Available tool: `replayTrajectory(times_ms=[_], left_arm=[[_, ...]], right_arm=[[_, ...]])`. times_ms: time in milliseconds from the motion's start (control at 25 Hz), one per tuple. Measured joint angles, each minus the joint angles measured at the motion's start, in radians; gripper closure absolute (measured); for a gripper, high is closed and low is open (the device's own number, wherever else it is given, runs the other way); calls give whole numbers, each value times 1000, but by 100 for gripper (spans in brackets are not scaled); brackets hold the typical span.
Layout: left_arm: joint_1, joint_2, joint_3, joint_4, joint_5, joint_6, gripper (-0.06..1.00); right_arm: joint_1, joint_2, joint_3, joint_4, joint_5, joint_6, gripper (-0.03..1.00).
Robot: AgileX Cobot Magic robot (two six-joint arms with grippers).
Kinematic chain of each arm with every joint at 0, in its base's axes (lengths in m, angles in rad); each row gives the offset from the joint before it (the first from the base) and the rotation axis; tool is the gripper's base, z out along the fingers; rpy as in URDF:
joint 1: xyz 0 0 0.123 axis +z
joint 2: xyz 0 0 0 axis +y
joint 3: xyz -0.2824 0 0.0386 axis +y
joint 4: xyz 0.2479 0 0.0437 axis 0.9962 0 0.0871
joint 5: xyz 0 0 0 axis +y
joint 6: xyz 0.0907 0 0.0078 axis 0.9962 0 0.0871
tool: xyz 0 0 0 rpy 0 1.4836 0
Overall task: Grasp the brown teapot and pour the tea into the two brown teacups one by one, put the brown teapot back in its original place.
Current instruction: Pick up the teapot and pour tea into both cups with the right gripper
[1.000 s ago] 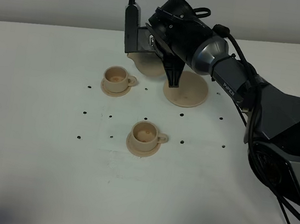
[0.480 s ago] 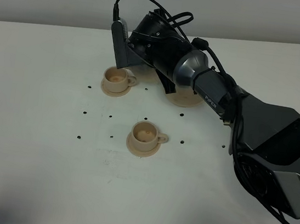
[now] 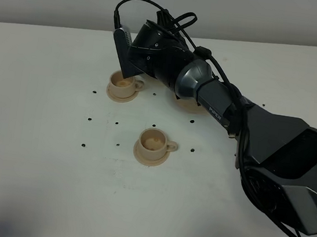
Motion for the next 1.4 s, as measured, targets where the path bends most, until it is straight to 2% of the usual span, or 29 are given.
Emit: replayTrajectory(times_ms=[360,1400], left_arm=[[0,0,0,0,0,0,54],[0,0,0,0,0,0,54]], right_arm=[[27,0,0,-82,-21,-1,86],[35,0,0,-144,-56,-96,86]])
